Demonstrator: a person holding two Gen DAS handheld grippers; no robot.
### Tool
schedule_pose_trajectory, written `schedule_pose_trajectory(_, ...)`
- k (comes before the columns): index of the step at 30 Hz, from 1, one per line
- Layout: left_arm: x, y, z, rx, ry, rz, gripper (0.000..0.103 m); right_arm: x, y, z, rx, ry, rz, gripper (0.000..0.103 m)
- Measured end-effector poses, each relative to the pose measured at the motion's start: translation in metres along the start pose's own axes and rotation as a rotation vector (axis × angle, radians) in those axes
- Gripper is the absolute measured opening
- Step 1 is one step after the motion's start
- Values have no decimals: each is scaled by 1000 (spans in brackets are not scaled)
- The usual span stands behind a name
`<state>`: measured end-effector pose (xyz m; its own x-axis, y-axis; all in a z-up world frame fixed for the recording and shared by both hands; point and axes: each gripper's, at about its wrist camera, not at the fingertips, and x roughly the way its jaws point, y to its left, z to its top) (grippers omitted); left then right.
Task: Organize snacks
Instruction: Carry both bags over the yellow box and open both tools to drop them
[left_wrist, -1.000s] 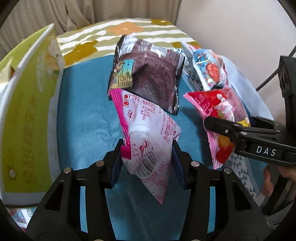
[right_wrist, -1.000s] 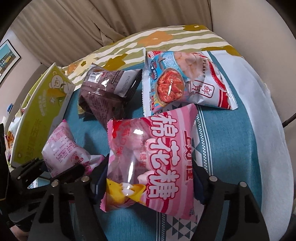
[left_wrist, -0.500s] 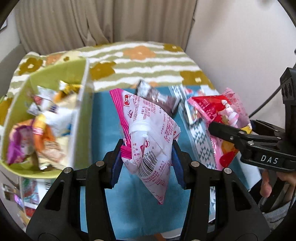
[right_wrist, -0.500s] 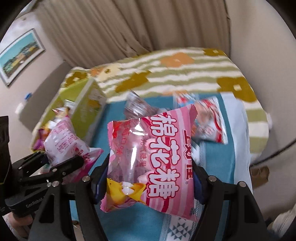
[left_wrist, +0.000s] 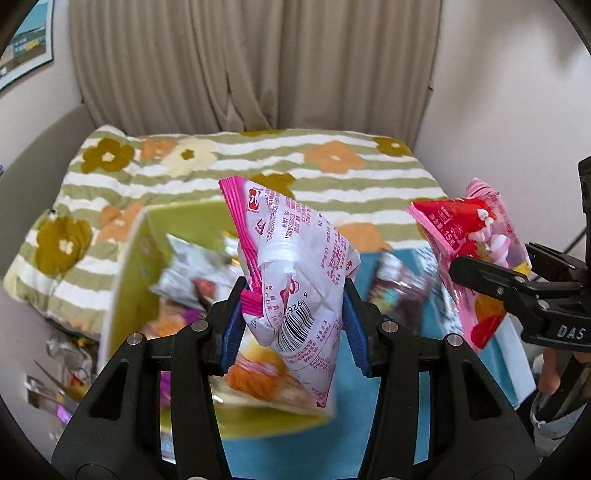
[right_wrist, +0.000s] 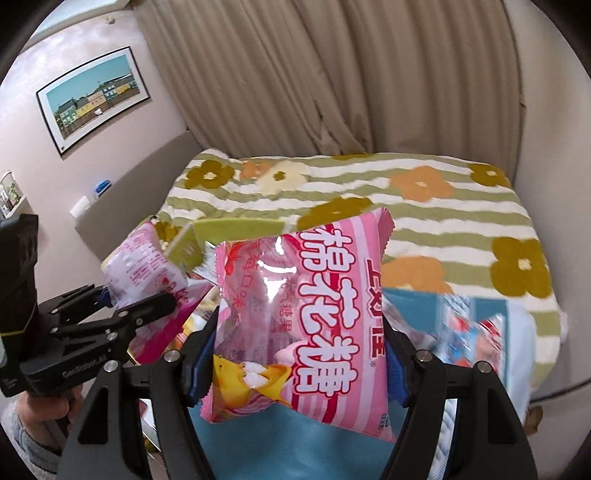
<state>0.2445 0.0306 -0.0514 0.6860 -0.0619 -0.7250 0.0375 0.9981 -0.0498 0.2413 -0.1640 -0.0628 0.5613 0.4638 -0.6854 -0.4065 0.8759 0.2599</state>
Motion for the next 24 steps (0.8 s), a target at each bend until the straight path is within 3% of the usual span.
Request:
schedule_pose_trajectory(7, 37, 80, 36, -20, 43, 4, 45, 51, 46, 42, -19, 7, 11, 69)
schedule_pose_trajectory(15, 100, 129, 58, 21, 130, -18, 45, 110, 70, 69, 78, 45, -37, 69)
schedule_pose_trajectory(17, 113, 136, 62, 30, 141, -32, 53, 120, 73, 73, 90, 54, -55, 69)
schedule_pose_trajectory(19, 122, 142, 65, 36, 148, -24, 98, 129, 75, 75, 103, 66, -74, 69)
schedule_pose_trajectory(20, 123, 146, 65, 31, 131, -29, 103, 132, 76, 77, 110, 70, -80, 69)
schedule_pose_trajectory(24, 123, 157, 57, 7, 140, -57, 103, 144, 75, 79, 126, 90, -107, 69)
